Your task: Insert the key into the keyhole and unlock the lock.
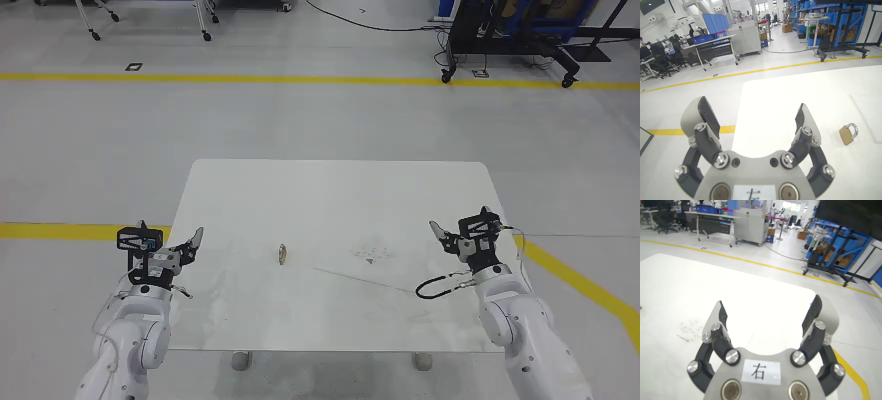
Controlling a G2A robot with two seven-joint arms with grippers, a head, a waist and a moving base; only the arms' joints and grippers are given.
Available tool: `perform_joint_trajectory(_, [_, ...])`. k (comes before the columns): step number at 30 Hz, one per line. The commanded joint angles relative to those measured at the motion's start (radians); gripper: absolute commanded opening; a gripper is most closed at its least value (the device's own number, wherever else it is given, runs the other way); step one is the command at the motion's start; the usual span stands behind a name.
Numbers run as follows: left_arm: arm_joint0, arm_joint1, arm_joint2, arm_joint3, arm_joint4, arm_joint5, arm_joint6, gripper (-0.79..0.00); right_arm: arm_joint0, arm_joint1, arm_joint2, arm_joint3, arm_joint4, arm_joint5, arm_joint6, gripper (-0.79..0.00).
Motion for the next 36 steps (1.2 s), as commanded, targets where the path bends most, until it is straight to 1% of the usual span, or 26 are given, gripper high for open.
perform_joint_trajectory(1, [0.0, 0.0, 0.0, 0.0, 0.0, 0.0, 0.0, 0.0, 0.04, -0.002, -0.04, 0.054, 0.024, -0.082, 0.029, 0.0])
perform_joint_trajectory(2, [0.0, 0.0, 0.0, 0.0, 0.0, 0.0, 0.0, 0.0, 0.058, -0.002, -0.049, 0.076, 0.032, -0.109, 0.051, 0.0])
perform_joint_trajectory(3, [0.0, 0.0, 0.0, 0.0, 0.0, 0.0, 0.0, 0.0, 0.064, -0.003, -0.051, 0.082, 0.037, -0.114, 0.057, 0.0])
perform_joint_trajectory(4, [0.0, 0.0, 0.0, 0.0, 0.0, 0.0, 0.0, 0.0, 0.055, -0.003, -0.049, 0.071, 0.02, -0.099, 0.047, -0.001])
perform_joint_trajectory(6, [0.0, 0.0, 0.0, 0.0, 0.0, 0.0, 0.0, -0.001, 0.066, -0.003, -0.052, 0.084, 0.038, -0.118, 0.059, 0.0])
perform_joint_trajectory(12, [0.0, 0.0, 0.0, 0.0, 0.0, 0.0, 0.0, 0.0, 0.064, -0.003, -0.051, 0.082, 0.037, -0.114, 0.057, -0.001])
perform_joint_trajectory(14, [0.0, 0.0, 0.0, 0.0, 0.0, 0.0, 0.0, 0.0, 0.071, -0.002, -0.063, 0.109, 0.024, -0.131, 0.087, 0.0])
perform_joint_trajectory(15, [0.0, 0.0, 0.0, 0.0, 0.0, 0.0, 0.0, 0.0, 0.089, -0.004, -0.089, 0.126, 0.029, -0.169, 0.107, 0.0])
perform_joint_trajectory(17, [0.0, 0.0, 0.0, 0.0, 0.0, 0.0, 0.0, 0.0, 0.121, -0.008, -0.132, 0.162, 0.049, -0.241, 0.105, 0.0])
perform_joint_trajectory(21, [0.0, 0.0, 0.0, 0.0, 0.0, 0.0, 0.0, 0.0, 0.169, -0.016, -0.211, 0.237, 0.08, -0.374, 0.051, 0.0])
perform_joint_trajectory(25, [0.0, 0.0, 0.0, 0.0, 0.0, 0.0, 0.0, 0.0, 0.2, -0.017, -0.238, 0.296, 0.107, -0.479, -0.018, 0.0])
perform_joint_trajectory(27, [0.0, 0.0, 0.0, 0.0, 0.0, 0.0, 0.0, 0.0, 0.215, -0.013, -0.244, 0.311, 0.066, -0.532, -0.043, 0.0])
perform_joint_trajectory(29, [0.0, 0.0, 0.0, 0.0, 0.0, 0.0, 0.0, 0.0, 0.231, -0.007, -0.254, 0.317, -0.042, -0.539, -0.046, 0.0])
perform_joint_trajectory(30, [0.0, 0.0, 0.0, 0.0, 0.0, 0.0, 0.0, 0.0, 0.238, -0.005, -0.262, 0.322, -0.097, -0.53, -0.044, -0.04])
perform_joint_trajectory(31, [0.0, 0.0, 0.0, 0.0, 0.0, 0.0, 0.0, 0.0, 0.244, -0.005, -0.268, 0.33, -0.121, -0.523, -0.056, -0.111])
perform_joint_trajectory(32, [0.0, 0.0, 0.0, 0.0, 0.0, 0.0, 0.0, 0.0, 0.252, -0.004, -0.27, 0.342, -0.132, -0.523, -0.071, -0.234])
perform_joint_trajectory(33, [0.0, 0.0, 0.0, 0.0, 0.0, 0.0, 0.0, 0.0, 0.261, -0.003, -0.273, 0.353, -0.15, -0.527, -0.076, -0.388])
perform_joint_trajectory(34, [0.0, 0.0, 0.0, 0.0, 0.0, 0.0, 0.0, 0.0, 0.27, -0.002, -0.275, 0.361, -0.168, -0.532, -0.078, -0.419])
perform_joint_trajectory(36, [0.0, 0.0, 0.0, 0.0, 0.0, 0.0, 0.0, 0.0, 0.287, 0.001, -0.282, 0.375, -0.195, -0.553, -0.082, -0.44])
